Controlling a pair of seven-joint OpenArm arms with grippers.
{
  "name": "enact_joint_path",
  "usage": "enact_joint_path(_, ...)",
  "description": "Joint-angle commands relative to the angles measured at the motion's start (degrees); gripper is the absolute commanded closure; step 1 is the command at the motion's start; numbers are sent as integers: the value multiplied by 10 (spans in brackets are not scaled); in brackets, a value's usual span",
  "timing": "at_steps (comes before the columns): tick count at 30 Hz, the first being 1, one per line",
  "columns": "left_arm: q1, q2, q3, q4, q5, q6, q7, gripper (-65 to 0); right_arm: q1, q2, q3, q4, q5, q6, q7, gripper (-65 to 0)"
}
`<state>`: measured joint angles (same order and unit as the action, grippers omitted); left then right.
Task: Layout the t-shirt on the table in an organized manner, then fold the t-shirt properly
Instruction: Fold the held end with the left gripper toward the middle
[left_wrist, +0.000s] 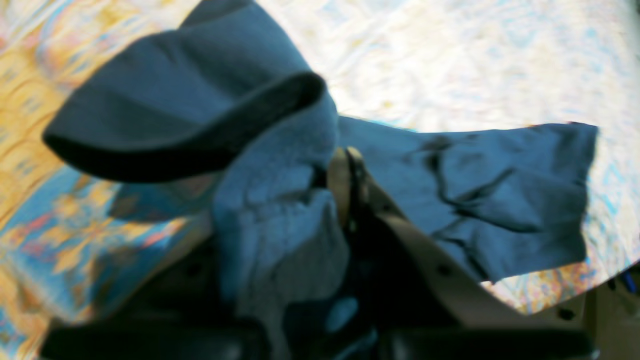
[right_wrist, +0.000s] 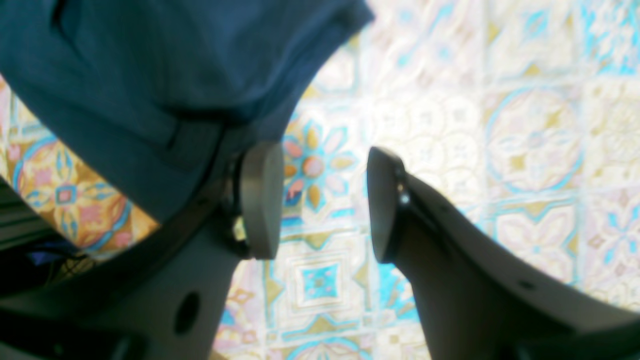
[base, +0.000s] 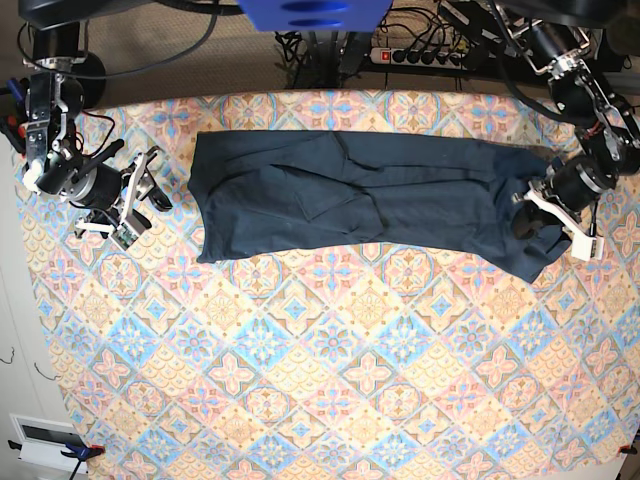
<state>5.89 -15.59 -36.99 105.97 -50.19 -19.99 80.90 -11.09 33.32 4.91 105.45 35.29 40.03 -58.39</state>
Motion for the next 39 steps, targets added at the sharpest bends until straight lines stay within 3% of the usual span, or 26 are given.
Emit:
enact_joint_path(1,-4,3,-3,8,-8,-2,-9,0,6,11,6,10,6,0,8,-263)
enact_joint_path(6,10,50,41,8,-7,-2,-9,0,6,12,7,10,6,0,9,-263)
enact_joint_path(11,13,93,82,-1,64,-2,-20,0,6,12,7,10,6,0,9,-263)
enact_joint_path(20,11,108,138,-79,79,-2,-52,-8,3,12,42,10,6,0,7,-264)
enact_joint_path(29,15,107,144,-76,-22,-2,-47,-260,4,12,42,10,6,0,7,-264)
enact_joint_path(32,30,84,146,-60,-50,-2,-47,-329,4,12,42,10,6,0,7,-264)
enact_joint_path(36,58,57,141,-5,-98,-4,-49,-363,4,12,42,10,6,0,7,-264)
enact_joint_path(39,65,44,100,4,-116,-4,-50,-361,4,12,42,10,6,0,7,-264)
